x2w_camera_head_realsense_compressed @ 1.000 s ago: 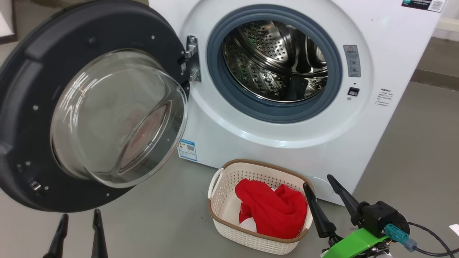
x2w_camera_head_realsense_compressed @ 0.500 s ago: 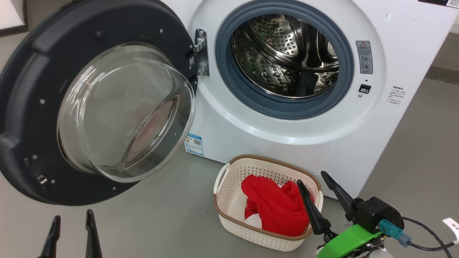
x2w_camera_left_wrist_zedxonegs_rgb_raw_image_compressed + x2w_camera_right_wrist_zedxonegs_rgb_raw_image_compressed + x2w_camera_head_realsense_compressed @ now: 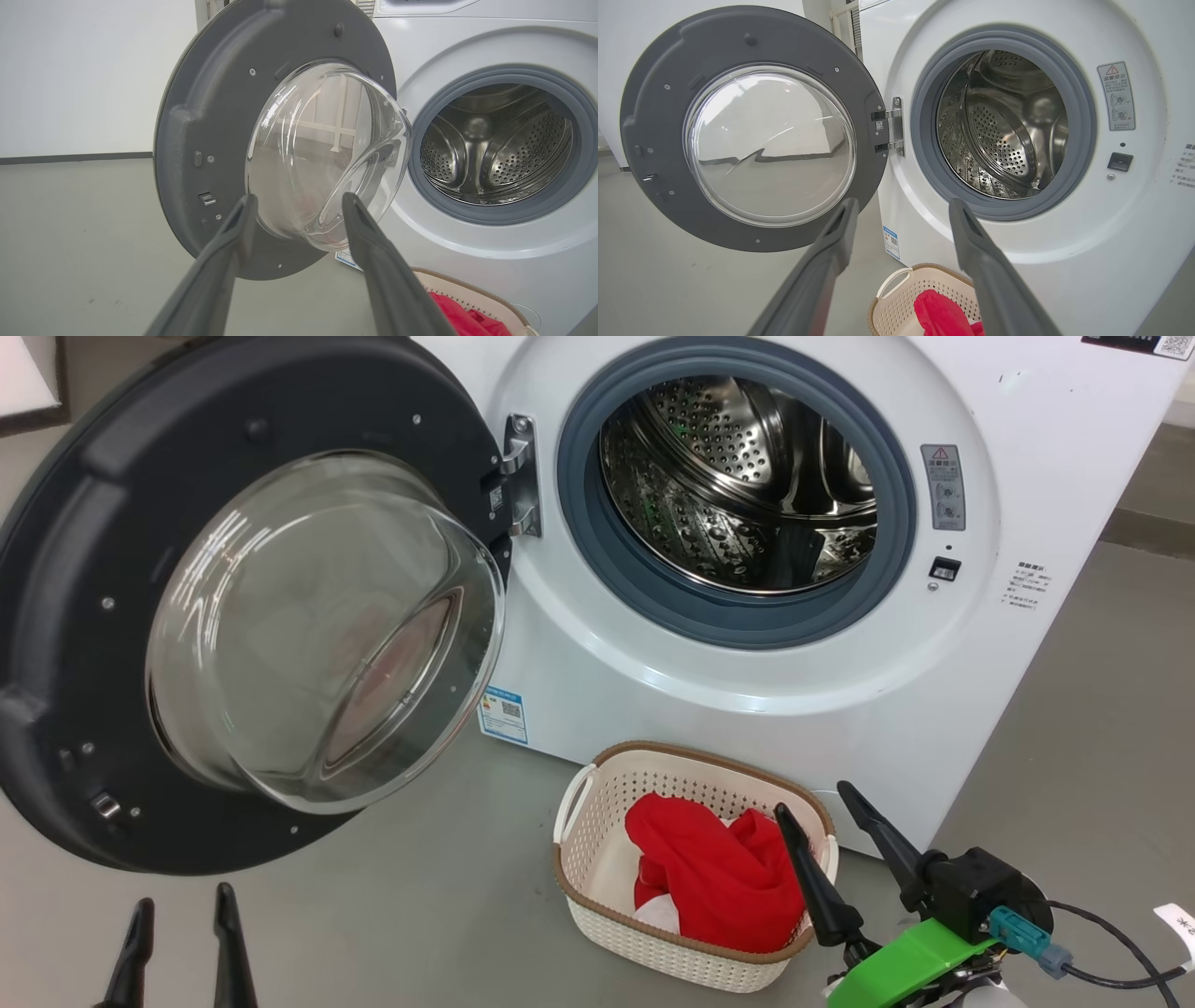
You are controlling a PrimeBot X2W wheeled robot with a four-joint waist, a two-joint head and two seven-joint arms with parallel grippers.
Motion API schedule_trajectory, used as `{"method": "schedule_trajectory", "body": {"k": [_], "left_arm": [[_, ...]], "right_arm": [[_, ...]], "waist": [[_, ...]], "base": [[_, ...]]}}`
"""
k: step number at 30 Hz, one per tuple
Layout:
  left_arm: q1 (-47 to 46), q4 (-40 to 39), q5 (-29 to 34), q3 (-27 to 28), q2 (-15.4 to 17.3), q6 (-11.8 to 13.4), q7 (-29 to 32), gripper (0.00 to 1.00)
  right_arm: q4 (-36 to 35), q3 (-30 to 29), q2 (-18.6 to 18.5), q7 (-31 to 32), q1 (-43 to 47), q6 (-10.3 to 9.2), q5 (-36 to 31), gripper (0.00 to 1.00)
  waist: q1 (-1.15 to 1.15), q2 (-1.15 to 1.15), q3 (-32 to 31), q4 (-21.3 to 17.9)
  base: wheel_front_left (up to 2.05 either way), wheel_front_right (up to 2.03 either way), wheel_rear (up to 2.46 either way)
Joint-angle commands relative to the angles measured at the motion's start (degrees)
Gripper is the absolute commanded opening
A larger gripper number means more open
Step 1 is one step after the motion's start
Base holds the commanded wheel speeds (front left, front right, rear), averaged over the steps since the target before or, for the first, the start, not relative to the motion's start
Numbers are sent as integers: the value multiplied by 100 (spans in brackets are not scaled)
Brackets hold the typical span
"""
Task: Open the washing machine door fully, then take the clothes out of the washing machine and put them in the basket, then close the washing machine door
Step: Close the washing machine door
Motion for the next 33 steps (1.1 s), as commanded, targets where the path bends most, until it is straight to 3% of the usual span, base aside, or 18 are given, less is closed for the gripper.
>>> {"method": "schedule_trajectory", "body": {"k": [1,2,9,18,26,30,33], "left_arm": [[-218,-135,-6,211,120,67,7,16],[-238,-135,-11,212,130,69,19,0],[-681,-217,-17,396,306,167,-11,0],[-2128,78,-184,826,962,70,-14,0],[-3631,1360,-872,1416,1577,-147,139,0],[-4318,2199,-1294,1588,1745,-284,363,0],[-4877,2969,-1830,1784,1683,-305,794,0]], "right_arm": [[-137,97,-4,-36,-181,37,30,100],[-138,93,-4,-36,-173,37,28,100],[-143,38,-4,-36,-114,37,-27,100],[-138,-37,-4,-36,-84,37,-170,100],[-119,-39,-4,-36,-192,37,-274,100],[-118,-71,-13,-36,-209,37,-338,100],[-117,-88,-45,-36,-219,37,-356,100]], "waist": [[0,0,-1,-5],[0,0,-2,-10],[0,0,-14,-60],[0,0,64,-104],[0,0,214,-305],[0,0,305,-383],[0,0,356,-408]], "base": [[0,0,0],[0,0,0],[0,0,0],[0,0,0],[0,0,0],[0,0,0],[0,0,0]]}}
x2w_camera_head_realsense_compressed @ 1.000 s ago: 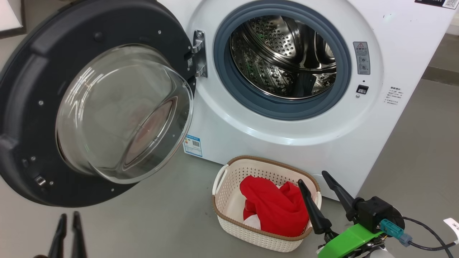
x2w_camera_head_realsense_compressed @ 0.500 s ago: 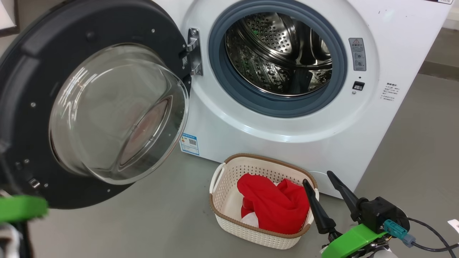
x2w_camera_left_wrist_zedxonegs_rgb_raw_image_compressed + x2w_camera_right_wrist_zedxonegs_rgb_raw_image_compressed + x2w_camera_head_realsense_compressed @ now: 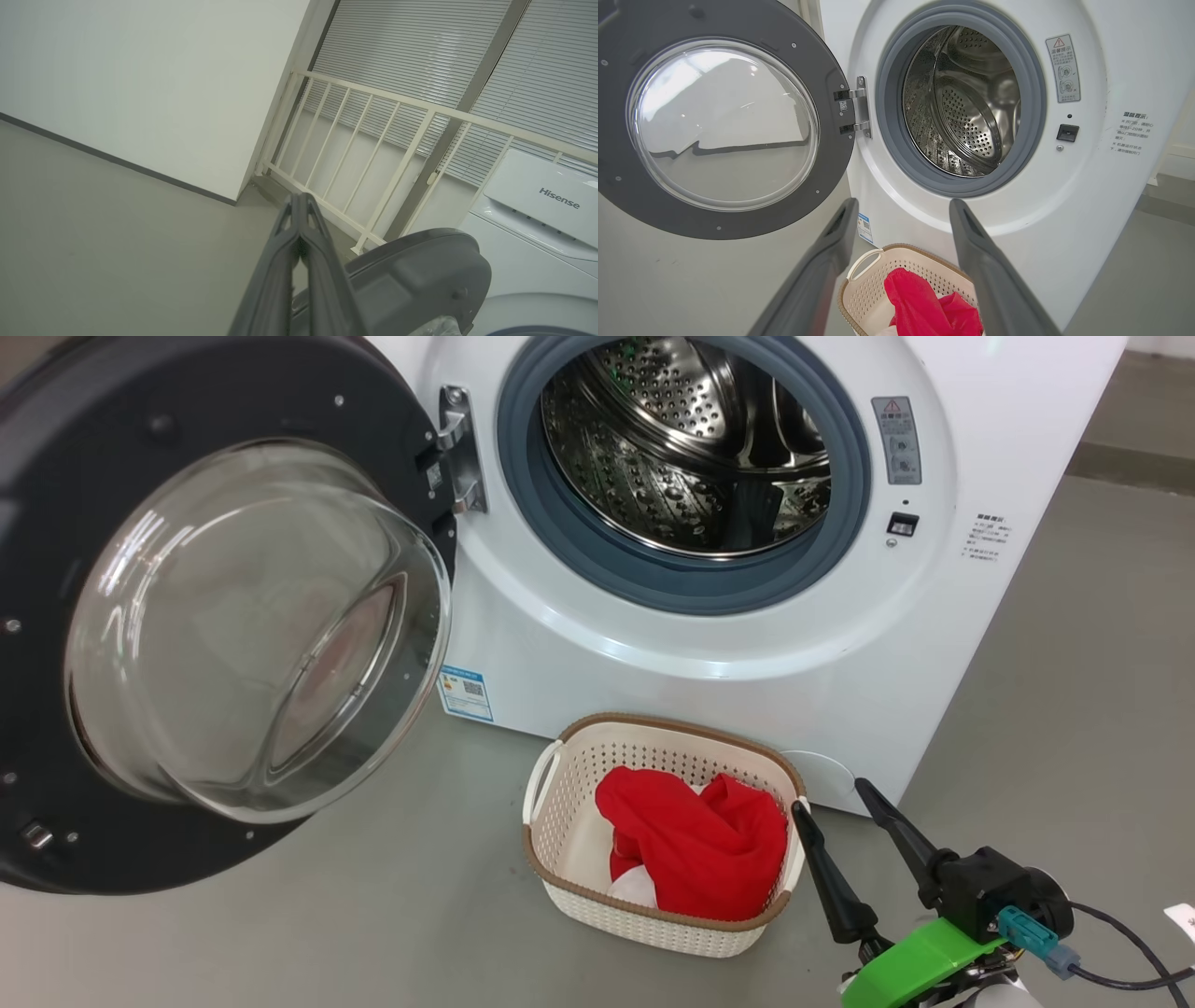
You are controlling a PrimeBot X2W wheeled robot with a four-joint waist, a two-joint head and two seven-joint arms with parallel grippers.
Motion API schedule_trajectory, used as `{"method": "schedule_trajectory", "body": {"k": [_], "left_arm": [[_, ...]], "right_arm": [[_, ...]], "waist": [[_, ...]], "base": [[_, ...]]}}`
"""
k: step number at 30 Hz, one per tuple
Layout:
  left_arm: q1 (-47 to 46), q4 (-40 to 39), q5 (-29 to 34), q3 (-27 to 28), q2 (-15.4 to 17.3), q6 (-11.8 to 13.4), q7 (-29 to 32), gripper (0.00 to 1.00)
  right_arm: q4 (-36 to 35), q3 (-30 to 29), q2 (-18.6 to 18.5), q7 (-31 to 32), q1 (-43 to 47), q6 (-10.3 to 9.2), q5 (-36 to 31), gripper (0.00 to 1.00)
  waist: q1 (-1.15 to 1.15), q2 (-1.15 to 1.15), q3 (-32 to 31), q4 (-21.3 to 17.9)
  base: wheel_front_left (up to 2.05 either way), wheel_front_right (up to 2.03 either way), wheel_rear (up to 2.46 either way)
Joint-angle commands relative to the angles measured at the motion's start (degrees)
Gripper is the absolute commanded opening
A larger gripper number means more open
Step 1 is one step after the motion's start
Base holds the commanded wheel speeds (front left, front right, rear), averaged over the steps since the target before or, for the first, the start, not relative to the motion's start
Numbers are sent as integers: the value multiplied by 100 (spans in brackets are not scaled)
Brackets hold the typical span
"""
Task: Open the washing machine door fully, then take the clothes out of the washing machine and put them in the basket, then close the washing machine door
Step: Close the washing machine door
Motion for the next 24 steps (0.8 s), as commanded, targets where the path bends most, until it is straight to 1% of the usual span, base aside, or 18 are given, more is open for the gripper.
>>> {"method": "schedule_trajectory", "body": {"k": [1,6,12,18,24], "left_arm": [[-356,92,-117,204,307,-11,130,0],[-1112,1217,-793,565,338,48,712,0],[-1598,2227,-1238,772,562,36,1404,0],[-1764,2853,-1695,1018,721,-212,2029,0],[-1700,3142,-1949,1128,868,-546,2475,0]], "right_arm": [[-132,102,-32,-36,-249,37,-39,100],[-153,129,-90,-36,-303,37,-56,100],[-159,172,-156,-36,-390,37,-69,100],[-172,238,-186,-36,-357,37,-76,100],[-169,311,-229,-36,-355,37,-50,100]], "waist": [[0,0,47,-30],[0,0,126,-81],[0,0,177,-145],[0,0,175,-234],[0,0,176,-356]], "base": [[0,0,0],[0,0,0],[0,0,0],[0,0,0],[0,0,0]]}}
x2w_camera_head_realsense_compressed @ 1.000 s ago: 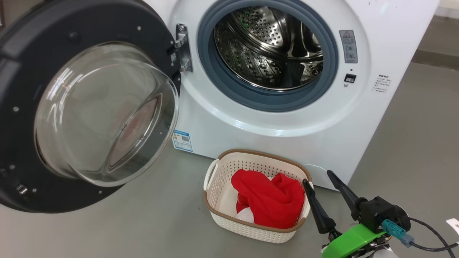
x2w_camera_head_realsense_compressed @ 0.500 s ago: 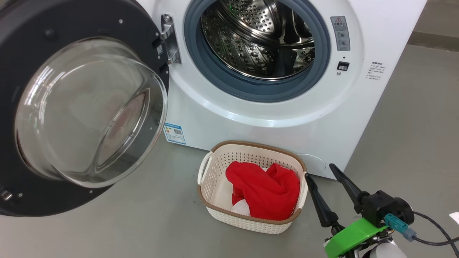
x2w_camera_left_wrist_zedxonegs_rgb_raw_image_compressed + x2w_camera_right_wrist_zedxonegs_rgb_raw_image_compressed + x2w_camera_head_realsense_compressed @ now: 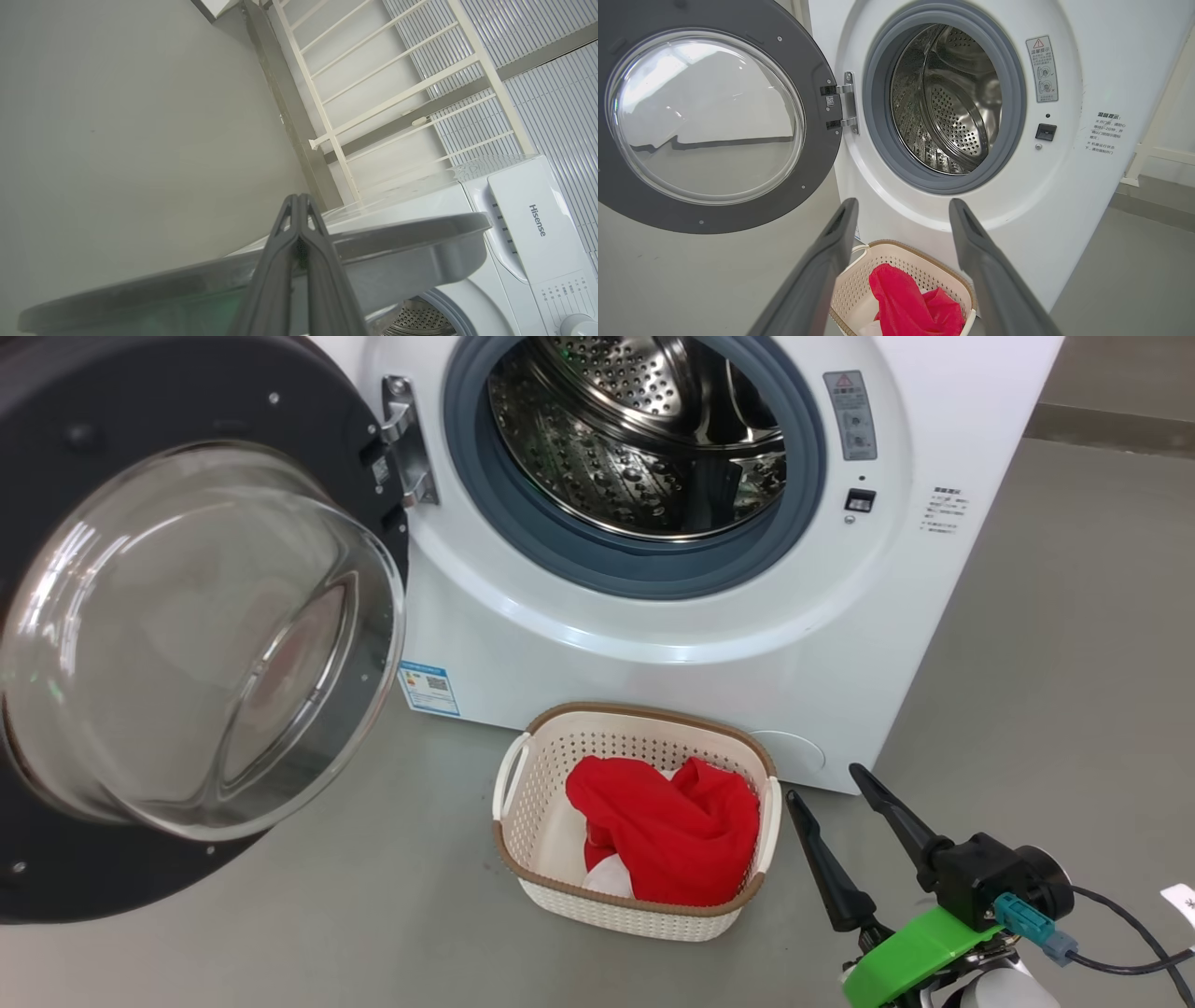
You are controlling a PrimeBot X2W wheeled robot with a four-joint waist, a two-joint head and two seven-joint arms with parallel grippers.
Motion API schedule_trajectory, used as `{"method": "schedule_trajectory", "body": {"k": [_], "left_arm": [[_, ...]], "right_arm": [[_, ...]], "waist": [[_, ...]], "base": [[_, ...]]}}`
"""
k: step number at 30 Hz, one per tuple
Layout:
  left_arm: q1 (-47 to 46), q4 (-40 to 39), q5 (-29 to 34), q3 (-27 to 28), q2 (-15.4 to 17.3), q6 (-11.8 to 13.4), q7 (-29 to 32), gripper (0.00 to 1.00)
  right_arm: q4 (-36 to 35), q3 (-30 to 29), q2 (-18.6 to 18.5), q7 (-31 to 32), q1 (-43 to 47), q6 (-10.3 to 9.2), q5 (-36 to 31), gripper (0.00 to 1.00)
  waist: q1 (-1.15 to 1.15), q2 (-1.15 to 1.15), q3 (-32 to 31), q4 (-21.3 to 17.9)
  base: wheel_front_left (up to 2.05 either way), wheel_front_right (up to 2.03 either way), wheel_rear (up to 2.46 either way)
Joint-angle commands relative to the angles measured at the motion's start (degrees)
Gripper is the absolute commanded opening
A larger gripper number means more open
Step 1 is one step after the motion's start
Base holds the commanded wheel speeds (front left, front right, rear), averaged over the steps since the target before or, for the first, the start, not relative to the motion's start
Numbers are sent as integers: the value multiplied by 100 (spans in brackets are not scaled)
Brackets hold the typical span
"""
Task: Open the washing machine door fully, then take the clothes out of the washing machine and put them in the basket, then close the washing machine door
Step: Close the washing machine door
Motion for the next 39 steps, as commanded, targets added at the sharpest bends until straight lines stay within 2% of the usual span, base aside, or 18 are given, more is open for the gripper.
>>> {"method": "schedule_trajectory", "body": {"k": [1,9,14,20,26,33,39], "left_arm": [[-45,-118,-78,77,424,-103,74,0],[-50,21,-176,54,505,-240,408,0],[-28,38,-212,-53,494,-377,816,0],[54,-88,-317,-144,405,-573,1317,0],[219,-360,-511,-80,237,-663,1560,0],[609,-905,-712,23,-1,-673,1801,0],[958,-1566,-999,206,-283,-523,2075,0]], "right_arm": [[-152,133,-50,-36,-179,37,-21,100],[-160,154,-78,-36,-202,37,-8,100],[-166,124,-67,-36,-211,37,-8,100],[-170,81,-22,-36,-203,37,-27,100],[-157,81,31,-36,-206,37,-27,100],[-141,54,72,-36,-189,37,-16,100],[-127,54,107,-36,-178,37,-2,100]], "waist": [[0,0,10,-47],[0,0,61,-151],[0,0,88,-156],[0,0,104,-117],[0,0,88,-81],[0,0,56,-54],[0,0,40,-52]], "base": [[0,0,0],[0,0,0],[0,0,0],[0,0,0],[0,0,0],[0,0,0],[0,0,0]]}}
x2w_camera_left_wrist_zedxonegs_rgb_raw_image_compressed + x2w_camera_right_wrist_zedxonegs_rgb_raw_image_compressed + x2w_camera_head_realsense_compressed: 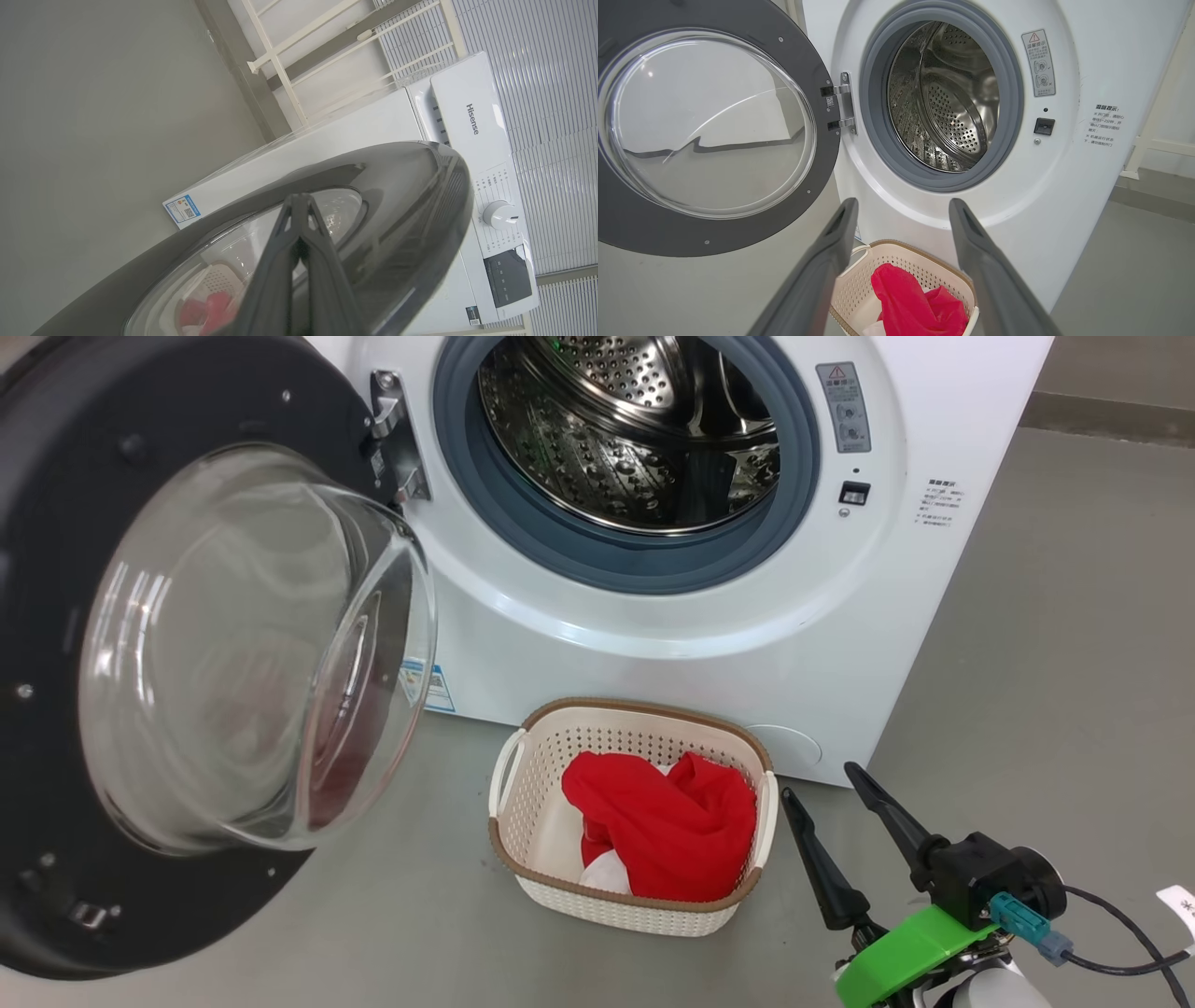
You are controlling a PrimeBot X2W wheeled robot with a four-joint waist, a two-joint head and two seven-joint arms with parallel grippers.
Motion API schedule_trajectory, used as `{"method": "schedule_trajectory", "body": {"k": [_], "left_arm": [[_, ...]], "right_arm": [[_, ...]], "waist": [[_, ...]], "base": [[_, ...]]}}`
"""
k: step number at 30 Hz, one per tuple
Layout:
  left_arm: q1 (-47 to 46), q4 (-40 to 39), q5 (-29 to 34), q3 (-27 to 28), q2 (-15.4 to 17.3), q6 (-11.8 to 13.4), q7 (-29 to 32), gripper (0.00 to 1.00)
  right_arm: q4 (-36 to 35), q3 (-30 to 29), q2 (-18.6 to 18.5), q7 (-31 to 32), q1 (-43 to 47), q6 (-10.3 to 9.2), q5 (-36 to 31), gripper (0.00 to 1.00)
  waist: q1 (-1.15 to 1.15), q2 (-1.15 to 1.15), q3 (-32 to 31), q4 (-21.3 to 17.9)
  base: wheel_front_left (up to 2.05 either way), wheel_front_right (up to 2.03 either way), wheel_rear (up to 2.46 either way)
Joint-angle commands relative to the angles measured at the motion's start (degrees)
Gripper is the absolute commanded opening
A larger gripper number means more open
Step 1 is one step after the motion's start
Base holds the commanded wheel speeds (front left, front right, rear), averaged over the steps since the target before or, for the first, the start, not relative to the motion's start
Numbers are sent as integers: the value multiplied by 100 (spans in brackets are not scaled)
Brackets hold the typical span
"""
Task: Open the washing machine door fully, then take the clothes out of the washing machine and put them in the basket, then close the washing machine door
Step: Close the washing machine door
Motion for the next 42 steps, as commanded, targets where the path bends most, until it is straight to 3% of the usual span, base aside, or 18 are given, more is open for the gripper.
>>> {"method": "schedule_trajectory", "body": {"k": [1,10,21,31,42], "left_arm": [[158,-336,-121,65,51,73,215,0],[766,-1802,-429,134,-542,581,759,0],[1505,-3328,-520,-16,-1174,989,1127,0],[1921,-4087,-608,-207,-1676,1158,1251,0],[2275,-4424,-807,-433,-1944,1240,1207,0]], "right_arm": [[-120,82,16,-36,-174,37,-1,100],[-94,62,67,-36,-152,37,37,100],[-98,58,98,-36,-177,37,69,100],[-93,55,108,-36,-154,37,88,100],[-94,120,112,-36,-123,37,135,100]], "waist": [[0,0,-14,1],[0,0,-95,-20],[0,0,-119,-124],[0,0,-171,-259],[0,0,-232,-527]], "base": [[0,0,0],[0,0,0],[0,0,0],[0,0,0],[0,0,0]]}}
